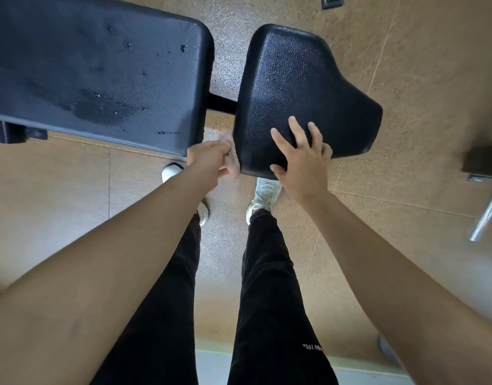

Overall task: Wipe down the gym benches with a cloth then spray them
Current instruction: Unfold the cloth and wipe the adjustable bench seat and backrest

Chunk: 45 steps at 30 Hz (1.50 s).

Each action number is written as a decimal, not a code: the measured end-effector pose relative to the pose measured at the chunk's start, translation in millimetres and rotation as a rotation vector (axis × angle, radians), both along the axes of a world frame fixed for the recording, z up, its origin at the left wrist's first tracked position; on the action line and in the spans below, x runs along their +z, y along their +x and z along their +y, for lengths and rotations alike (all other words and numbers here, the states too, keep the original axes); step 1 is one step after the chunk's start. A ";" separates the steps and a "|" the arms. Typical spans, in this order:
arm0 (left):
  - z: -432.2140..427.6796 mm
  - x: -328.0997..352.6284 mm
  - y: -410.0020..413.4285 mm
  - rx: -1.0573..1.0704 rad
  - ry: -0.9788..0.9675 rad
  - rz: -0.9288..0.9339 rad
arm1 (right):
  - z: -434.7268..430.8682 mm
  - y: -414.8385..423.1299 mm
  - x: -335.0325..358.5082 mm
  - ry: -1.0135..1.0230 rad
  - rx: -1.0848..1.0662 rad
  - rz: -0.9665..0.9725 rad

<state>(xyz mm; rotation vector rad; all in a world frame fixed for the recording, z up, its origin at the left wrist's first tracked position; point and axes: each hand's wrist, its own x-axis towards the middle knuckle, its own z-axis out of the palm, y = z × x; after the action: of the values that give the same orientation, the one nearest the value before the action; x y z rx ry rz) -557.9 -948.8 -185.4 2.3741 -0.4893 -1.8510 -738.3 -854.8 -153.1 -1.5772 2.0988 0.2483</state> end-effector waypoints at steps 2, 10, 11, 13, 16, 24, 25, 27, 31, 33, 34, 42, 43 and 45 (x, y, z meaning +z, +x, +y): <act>-12.8 -4.7 -4.1 -0.058 -0.033 -0.015 | -1.8 -1.1 0.3 0.003 0.003 -0.002; -64.2 -5.3 -27.3 -0.152 -0.160 0.066 | -4.4 -3.1 0.0 0.012 -0.033 -0.040; -71.1 -5.2 -30.9 -0.165 -0.179 0.080 | -4.0 -3.2 -0.1 0.011 -0.037 -0.044; -85.2 -4.1 -40.3 -0.193 -0.218 0.097 | -3.8 -3.4 0.1 0.012 -0.043 -0.044; -107.3 2.0 -56.6 -0.244 -0.257 0.114 | -5.2 -3.4 0.7 0.030 -0.050 -0.042; -149.7 11.3 -86.6 -0.374 -0.452 0.168 | -5.4 -2.9 -0.6 0.004 -0.094 -0.090; -152.7 15.9 -89.0 -0.369 -0.481 0.199 | -6.3 -3.3 0.6 0.006 -0.102 -0.105; -156.5 23.5 -91.9 -0.384 -0.516 0.262 | -10.7 -4.9 3.9 0.036 -0.140 -0.153; -144.0 50.1 -80.6 -0.557 -0.537 0.286 | -32.0 -12.8 18.8 -0.037 -0.493 -0.464; -131.6 59.3 -61.0 -0.616 -0.510 0.290 | -49.9 -12.5 33.6 -0.174 -0.672 -0.672; -125.4 61.7 -49.3 -0.642 -0.502 0.314 | -59.6 -9.6 40.8 -0.242 -0.701 -0.734; -82.2 91.1 33.3 -0.737 -0.527 0.362 | -106.6 37.1 56.3 -0.185 -0.357 -0.744; -78.1 89.1 45.4 -0.723 -0.525 0.334 | -106.0 42.4 54.9 -0.179 -0.345 -0.719; -72.7 87.0 68.4 -0.632 -0.484 0.310 | -104.3 53.7 52.1 -0.172 -0.332 -0.679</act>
<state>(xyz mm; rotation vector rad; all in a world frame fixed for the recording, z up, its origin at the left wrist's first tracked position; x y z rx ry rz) -489.4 -1021.6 -98.4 1.6827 -1.5706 -1.9504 -684.5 -959.1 -101.0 -1.1433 1.8089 -0.5246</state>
